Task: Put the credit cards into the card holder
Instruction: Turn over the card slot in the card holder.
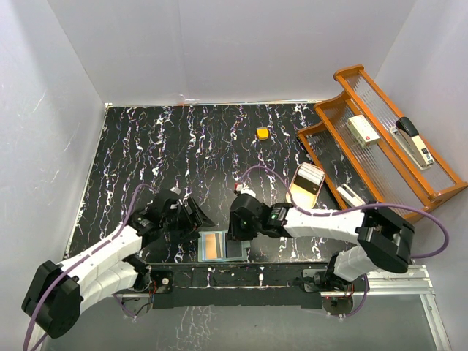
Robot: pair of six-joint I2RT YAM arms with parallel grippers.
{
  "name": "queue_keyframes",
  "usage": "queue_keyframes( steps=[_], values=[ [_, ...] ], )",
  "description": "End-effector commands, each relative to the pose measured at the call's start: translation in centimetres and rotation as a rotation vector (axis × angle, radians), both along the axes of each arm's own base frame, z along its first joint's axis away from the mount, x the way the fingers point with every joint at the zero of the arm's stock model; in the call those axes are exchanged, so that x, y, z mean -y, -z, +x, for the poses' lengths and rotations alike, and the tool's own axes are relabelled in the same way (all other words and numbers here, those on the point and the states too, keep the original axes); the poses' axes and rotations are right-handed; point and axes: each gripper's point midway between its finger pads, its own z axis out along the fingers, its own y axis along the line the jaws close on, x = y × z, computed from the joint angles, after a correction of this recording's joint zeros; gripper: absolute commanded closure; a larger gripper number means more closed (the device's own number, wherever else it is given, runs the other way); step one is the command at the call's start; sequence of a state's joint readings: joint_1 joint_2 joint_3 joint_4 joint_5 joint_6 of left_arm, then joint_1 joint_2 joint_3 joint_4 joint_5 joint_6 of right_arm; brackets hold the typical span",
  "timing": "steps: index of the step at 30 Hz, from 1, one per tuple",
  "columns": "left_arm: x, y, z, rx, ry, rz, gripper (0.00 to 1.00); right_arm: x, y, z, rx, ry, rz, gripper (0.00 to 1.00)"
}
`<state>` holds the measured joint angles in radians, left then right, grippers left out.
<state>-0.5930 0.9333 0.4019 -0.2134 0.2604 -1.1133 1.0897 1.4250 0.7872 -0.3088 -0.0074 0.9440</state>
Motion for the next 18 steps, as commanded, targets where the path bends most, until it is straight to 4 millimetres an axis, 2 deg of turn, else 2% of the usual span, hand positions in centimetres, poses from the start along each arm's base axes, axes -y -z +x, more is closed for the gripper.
queue_keyframes(
  steps=[1,13,18],
  values=[
    [1.0,-0.6,-0.9,-0.014,0.024,-0.117,0.28,-2.9,-1.5,0.6,0.024,-0.019,0.071,0.81],
    [1.1,0.5,-1.6,-0.047,0.015,-0.154,0.28,-5.0,0.0,-0.1,-0.002,-0.057,0.079,0.83],
    [1.3,0.8,-1.7,-0.06,0.013,-0.171,0.29,-4.8,1.4,-0.3,-0.016,-0.055,0.045,0.84]
  ],
)
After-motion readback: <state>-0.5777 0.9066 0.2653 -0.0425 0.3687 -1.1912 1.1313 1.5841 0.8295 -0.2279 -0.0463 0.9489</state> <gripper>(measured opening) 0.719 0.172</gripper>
